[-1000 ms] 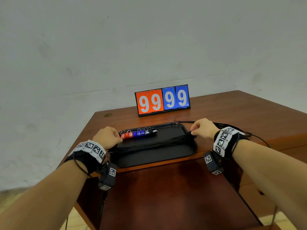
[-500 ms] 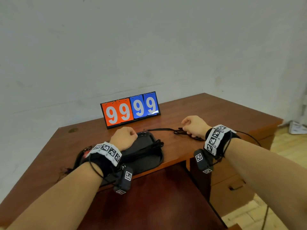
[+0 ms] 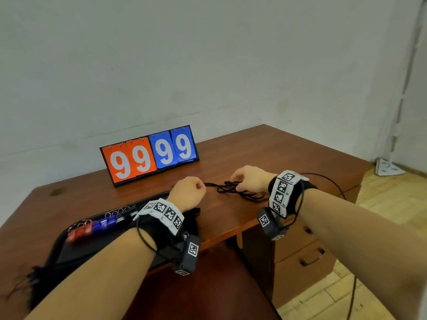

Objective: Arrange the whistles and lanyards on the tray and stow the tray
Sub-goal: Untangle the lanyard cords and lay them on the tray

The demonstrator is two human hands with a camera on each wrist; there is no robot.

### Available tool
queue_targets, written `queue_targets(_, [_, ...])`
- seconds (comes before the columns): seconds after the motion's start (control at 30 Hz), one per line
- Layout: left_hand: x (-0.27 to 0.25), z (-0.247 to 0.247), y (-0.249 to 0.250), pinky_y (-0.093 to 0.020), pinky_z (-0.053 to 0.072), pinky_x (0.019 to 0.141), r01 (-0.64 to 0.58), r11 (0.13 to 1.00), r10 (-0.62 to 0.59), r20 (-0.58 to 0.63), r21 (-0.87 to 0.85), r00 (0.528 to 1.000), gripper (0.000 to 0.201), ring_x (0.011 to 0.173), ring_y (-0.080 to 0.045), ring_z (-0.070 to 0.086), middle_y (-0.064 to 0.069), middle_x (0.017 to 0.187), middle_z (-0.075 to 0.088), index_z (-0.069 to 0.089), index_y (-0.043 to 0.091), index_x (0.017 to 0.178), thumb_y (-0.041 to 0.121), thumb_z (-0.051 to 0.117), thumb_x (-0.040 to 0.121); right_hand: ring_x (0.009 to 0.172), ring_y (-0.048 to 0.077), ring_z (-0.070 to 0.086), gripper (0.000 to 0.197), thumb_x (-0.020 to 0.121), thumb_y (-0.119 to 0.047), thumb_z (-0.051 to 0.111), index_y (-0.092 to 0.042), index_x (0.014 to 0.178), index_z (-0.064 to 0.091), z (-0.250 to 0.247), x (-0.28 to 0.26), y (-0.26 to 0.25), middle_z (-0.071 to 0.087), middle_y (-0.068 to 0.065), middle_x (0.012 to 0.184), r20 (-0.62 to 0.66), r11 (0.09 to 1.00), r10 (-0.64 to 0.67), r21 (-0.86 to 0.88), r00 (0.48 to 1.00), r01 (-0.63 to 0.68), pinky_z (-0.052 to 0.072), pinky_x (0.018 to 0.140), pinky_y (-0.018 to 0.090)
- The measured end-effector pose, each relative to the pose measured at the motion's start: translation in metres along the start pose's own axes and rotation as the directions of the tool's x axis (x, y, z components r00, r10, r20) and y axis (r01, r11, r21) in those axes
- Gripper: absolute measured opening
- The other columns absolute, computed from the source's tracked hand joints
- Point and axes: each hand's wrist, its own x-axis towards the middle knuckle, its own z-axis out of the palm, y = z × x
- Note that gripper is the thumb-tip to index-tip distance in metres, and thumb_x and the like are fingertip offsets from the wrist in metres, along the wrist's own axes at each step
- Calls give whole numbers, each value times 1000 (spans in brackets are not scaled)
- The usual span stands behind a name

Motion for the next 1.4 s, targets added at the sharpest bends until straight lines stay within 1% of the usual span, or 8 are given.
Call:
queue_targets(0.23, [13,-3,-7,-28,50,75,41,995,-46,-53,-87,998,16,81,-11,63,8,94,69,72,23,96,24,56,94,117,21,56,47,90,-31,65,-24,136,57,18,56,-33,58,-1,135,228,974,-75,-193,971,120,45,101,35])
queue_targets(0.47, [20,-15,-28,-31,48,89,79,985,-85,-31,-150,996,13,98,-12,62,7,100,69,72,25,93,25,59,92,112,24,58,49,92,-37,64,-14,135,57,30,78,-42,61,3,126,330,968,62,-248,942,23,46,97,35])
queue_targets(0.7, [21,-31,-38,-27,45,85,96,963,-118,-75,-250,990,12,94,-6,60,12,97,66,72,19,93,18,60,93,91,27,60,37,93,-36,64,-2,108,64,26,74,-42,64,10,101,239,981,44,-196,970,4,48,82,37])
queue_targets(0.83, [21,-40,-37,-25,48,84,85,947,-122,-102,-310,987,11,94,-6,61,11,98,67,70,19,91,16,59,94,97,21,65,21,90,-20,66,-6,102,76,18,71,-42,71,6,104,-59,989,-80,120,995,86,50,84,30])
queue_targets(0.97, [22,-47,-37,-21,45,79,112,942,-158,-125,-317,980,17,95,-8,58,3,111,64,68,18,107,13,58,94,97,9,64,16,85,-13,73,-12,100,78,1,62,-50,71,-4,100,-238,914,-80,370,968,167,45,91,22])
queue_targets(1.13, [24,-43,-35,-25,42,89,123,945,-165,-118,-302,979,40,108,-13,54,-2,130,57,57,18,131,10,59,93,95,14,71,15,80,-1,74,-9,93,77,-16,51,-62,77,4,87,-304,768,-88,586,949,259,51,86,20])
queue_targets(1.27, [28,-33,-33,-22,47,76,104,958,-128,-73,-269,989,56,84,1,53,-5,138,52,46,18,143,8,62,91,85,11,72,15,84,5,67,-6,91,74,-24,43,-70,77,12,87,-309,685,-117,663,944,302,51,74,16])
queue_targets(1.4, [34,-25,-26,-27,44,100,70,968,-83,-45,-239,996,61,124,-16,53,-2,146,49,44,16,146,13,68,89,83,15,74,16,87,10,61,3,97,72,-29,39,-73,75,21,91,-289,639,-144,703,946,312,57,84,20])
